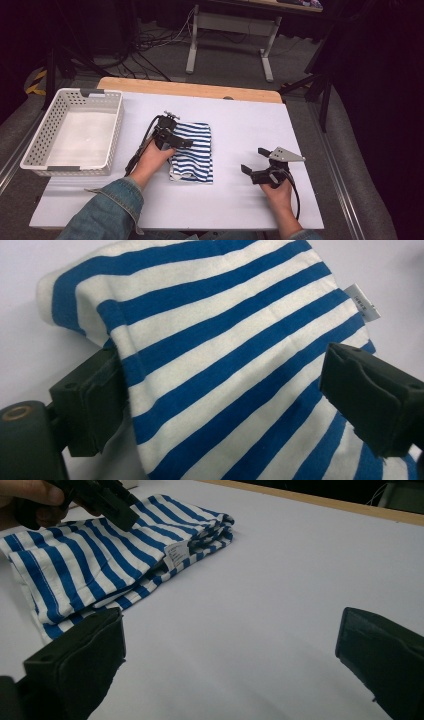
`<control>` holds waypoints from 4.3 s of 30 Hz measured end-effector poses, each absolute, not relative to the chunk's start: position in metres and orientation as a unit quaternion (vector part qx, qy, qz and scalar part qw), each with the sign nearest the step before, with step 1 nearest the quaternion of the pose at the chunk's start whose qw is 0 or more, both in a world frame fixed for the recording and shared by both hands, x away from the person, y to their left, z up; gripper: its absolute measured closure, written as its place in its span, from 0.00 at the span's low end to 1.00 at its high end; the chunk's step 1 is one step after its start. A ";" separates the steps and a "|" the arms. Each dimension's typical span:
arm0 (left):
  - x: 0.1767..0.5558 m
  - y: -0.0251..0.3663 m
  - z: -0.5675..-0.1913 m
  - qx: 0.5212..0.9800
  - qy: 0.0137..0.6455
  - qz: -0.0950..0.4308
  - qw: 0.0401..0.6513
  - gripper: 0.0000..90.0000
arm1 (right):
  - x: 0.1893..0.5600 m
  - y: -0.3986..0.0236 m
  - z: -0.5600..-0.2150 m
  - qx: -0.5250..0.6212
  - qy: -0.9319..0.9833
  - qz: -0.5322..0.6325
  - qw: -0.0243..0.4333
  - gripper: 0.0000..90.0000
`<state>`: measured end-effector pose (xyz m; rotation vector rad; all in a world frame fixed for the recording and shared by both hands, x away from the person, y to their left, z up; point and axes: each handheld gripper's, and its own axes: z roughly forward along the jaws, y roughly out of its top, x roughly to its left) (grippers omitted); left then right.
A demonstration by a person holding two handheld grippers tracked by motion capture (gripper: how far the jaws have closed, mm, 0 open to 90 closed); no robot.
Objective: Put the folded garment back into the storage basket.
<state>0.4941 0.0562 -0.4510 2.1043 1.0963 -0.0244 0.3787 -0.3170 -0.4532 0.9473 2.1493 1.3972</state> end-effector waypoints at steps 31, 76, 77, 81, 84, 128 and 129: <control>0.483 0.027 -0.458 0.851 0.409 0.095 0.314 0.00 | 0.378 -0.318 -0.453 0.337 0.769 0.503 0.207 0.00; 0.464 0.016 -0.433 0.857 0.385 0.058 0.337 0.79 | 0.378 -0.315 -0.454 0.328 0.776 0.498 0.204 0.01; 0.462 0.017 -0.428 0.856 0.379 0.061 0.346 0.79 | 0.378 -0.315 -0.454 0.328 0.776 0.498 0.204 0.01; 0.456 0.021 -0.418 0.854 0.372 0.063 0.358 0.79 | 0.378 -0.316 -0.454 0.329 0.774 0.502 0.201 0.01; 0.448 0.025 -0.400 0.854 0.361 0.066 0.369 0.80 | 0.378 -0.317 -0.453 0.331 0.772 0.504 0.201 0.01; 0.425 0.143 -0.296 0.829 0.366 0.141 0.398 0.79 | 0.376 -0.317 -0.451 0.312 0.768 0.534 0.169 0.01; 0.425 0.143 -0.296 0.829 0.366 0.141 0.398 0.79 | 0.376 -0.317 -0.451 0.312 0.768 0.534 0.169 0.01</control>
